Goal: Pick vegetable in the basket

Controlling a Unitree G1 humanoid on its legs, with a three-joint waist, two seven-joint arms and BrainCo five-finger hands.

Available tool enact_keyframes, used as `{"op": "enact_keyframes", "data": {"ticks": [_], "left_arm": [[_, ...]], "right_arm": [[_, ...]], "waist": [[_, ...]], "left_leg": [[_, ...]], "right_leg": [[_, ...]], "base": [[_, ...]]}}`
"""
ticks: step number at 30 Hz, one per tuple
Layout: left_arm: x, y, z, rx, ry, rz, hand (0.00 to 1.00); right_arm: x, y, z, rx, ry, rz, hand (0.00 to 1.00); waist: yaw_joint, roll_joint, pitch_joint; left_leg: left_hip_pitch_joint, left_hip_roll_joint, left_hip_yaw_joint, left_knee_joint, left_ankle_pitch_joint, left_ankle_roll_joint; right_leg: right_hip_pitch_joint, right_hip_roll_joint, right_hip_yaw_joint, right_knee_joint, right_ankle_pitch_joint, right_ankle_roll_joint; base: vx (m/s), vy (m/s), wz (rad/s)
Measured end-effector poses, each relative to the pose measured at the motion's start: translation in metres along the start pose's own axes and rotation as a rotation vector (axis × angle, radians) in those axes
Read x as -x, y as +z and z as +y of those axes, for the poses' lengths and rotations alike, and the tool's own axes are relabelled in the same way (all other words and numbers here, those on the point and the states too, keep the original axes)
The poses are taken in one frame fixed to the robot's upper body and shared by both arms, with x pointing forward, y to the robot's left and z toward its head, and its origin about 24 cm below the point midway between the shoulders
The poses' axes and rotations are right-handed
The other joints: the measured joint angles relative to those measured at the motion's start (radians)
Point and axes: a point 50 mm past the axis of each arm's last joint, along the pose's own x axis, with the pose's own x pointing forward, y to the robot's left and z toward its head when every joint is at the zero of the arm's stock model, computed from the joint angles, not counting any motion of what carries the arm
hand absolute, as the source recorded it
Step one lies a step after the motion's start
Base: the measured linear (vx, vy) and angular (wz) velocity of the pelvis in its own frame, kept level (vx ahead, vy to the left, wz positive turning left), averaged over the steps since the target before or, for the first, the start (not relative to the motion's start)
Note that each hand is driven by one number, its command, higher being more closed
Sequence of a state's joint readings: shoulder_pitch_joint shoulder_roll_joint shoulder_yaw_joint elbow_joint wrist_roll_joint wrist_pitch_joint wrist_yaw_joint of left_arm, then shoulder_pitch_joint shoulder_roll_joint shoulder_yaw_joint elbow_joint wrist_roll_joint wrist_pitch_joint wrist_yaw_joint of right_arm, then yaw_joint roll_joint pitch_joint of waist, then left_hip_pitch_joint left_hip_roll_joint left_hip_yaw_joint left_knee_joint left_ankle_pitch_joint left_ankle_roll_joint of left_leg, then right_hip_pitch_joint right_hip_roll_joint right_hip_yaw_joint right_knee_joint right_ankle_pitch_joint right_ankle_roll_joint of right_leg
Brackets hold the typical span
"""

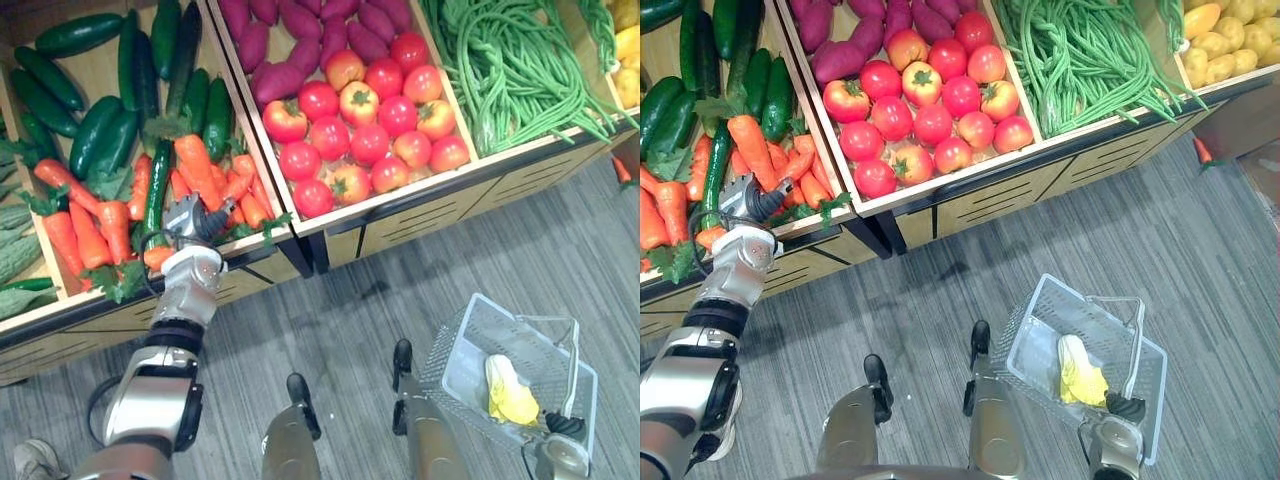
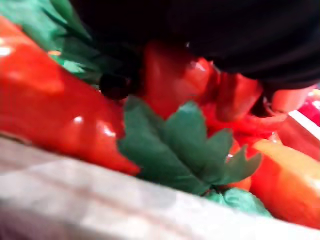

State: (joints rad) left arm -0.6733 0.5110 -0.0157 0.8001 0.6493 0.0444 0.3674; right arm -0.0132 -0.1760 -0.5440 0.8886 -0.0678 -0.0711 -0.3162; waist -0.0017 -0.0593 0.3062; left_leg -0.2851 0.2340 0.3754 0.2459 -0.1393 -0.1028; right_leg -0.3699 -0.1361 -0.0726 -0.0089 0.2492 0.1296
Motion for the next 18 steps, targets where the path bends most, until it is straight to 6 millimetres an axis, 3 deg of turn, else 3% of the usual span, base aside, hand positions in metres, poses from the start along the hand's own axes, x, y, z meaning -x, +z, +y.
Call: {"op": "enact_keyframes", "data": {"ticks": [4, 8, 13, 18], "left_arm": [[0.005, -0.003, 0.002, 0.022, 0.016, 0.006, 1.00], [0.024, 0.016, 0.034, 0.093, 0.185, -0.145, 1.00], [0.037, -0.013, 0.062, 0.107, 0.340, -0.055, 1.00], [0.046, -0.013, 0.079, 0.118, 0.433, -0.081, 1.00]], "right_arm": [[0.000, -0.002, -0.002, 0.009, -0.003, 0.003, 1.00], [0.001, -0.010, -0.015, 0.004, -0.044, 0.021, 1.00], [0.002, -0.022, -0.032, 0.007, -0.095, 0.054, 1.00], [0.004, -0.033, -0.035, 0.011, -0.107, 0.102, 1.00]], "waist": [[0.002, -0.001, 0.000], [0.004, 0.001, -0.001], [0.013, -0.002, -0.004], [0.026, 0.002, -0.013]], "left_leg": [[0.023, 0.004, -0.007, -0.008, 0.004, 0.000], [0.035, 0.002, -0.030, -0.019, 0.017, -0.006], [0.081, -0.031, -0.031, -0.045, 0.024, -0.010], [0.102, -0.046, -0.033, -0.085, 0.056, -0.021]], "right_leg": [[0.030, 0.004, -0.002, -0.011, 0.000, 0.000], [0.054, 0.003, -0.020, -0.012, -0.001, 0.000], [0.101, -0.015, -0.026, -0.024, -0.042, -0.018], [0.109, -0.015, -0.028, -0.028, -0.060, -0.016]], "base": [[0.00, 0.001, 0.03], [0.00, 0.016, 0.14], [-0.01, 0.026, 0.09], [-0.01, -0.007, 0.03]]}}
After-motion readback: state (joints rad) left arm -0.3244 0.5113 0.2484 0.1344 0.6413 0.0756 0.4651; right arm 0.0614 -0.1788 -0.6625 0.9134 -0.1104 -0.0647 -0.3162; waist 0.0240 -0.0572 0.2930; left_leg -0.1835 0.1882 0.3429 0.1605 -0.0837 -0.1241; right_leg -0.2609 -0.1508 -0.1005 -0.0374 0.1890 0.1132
